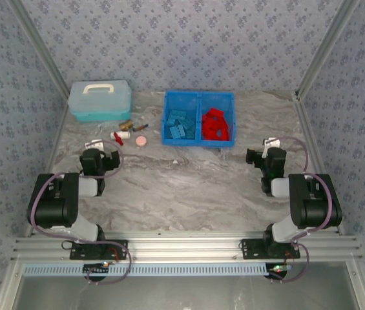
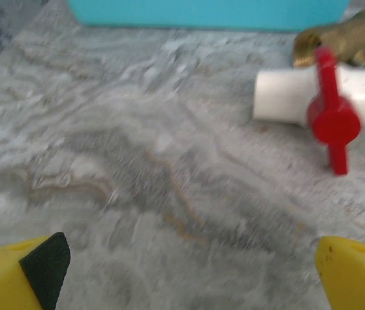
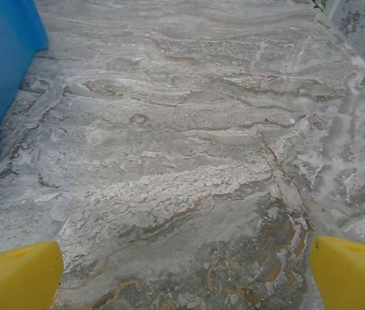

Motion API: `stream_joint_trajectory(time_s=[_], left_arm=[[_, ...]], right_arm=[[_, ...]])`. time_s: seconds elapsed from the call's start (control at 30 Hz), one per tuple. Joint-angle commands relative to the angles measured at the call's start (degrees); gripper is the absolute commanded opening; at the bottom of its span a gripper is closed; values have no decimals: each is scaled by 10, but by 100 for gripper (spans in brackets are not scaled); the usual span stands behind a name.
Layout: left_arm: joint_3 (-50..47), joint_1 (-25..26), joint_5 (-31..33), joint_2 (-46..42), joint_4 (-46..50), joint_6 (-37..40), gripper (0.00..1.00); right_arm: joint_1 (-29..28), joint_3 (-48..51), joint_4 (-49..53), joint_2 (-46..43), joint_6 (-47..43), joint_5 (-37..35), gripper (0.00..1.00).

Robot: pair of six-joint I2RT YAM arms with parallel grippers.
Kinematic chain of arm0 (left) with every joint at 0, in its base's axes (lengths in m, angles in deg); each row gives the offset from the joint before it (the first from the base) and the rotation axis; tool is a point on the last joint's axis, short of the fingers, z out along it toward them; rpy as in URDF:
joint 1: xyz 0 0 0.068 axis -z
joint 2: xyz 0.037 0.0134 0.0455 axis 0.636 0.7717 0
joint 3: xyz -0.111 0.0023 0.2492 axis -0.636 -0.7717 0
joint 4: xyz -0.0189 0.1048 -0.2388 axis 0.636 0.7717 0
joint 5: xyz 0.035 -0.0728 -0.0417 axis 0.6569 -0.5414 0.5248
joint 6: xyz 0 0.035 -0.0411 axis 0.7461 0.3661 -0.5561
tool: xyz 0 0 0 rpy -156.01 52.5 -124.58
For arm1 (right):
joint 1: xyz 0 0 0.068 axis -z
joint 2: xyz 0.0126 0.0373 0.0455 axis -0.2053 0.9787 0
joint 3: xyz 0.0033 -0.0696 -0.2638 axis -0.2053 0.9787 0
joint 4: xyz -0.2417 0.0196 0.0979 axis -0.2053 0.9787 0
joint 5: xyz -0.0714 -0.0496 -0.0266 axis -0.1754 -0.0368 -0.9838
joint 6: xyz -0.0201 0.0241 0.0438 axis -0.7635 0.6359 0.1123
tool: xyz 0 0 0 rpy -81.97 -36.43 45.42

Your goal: Sort the legos into containers by color

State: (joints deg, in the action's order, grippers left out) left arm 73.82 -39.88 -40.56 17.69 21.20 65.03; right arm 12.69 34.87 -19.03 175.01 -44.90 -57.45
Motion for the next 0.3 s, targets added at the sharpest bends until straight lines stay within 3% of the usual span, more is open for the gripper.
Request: stream_joint_trajectory(time_s=[0.0, 0.27], left_arm=[[15, -3, -34, -8, -32, 8, 99], [19, -3, -54, -6, -31, 16, 99]], right_arm=[[6, -15, -4, -5, -15, 30, 100], [7, -15, -4, -4, -14, 35, 100]])
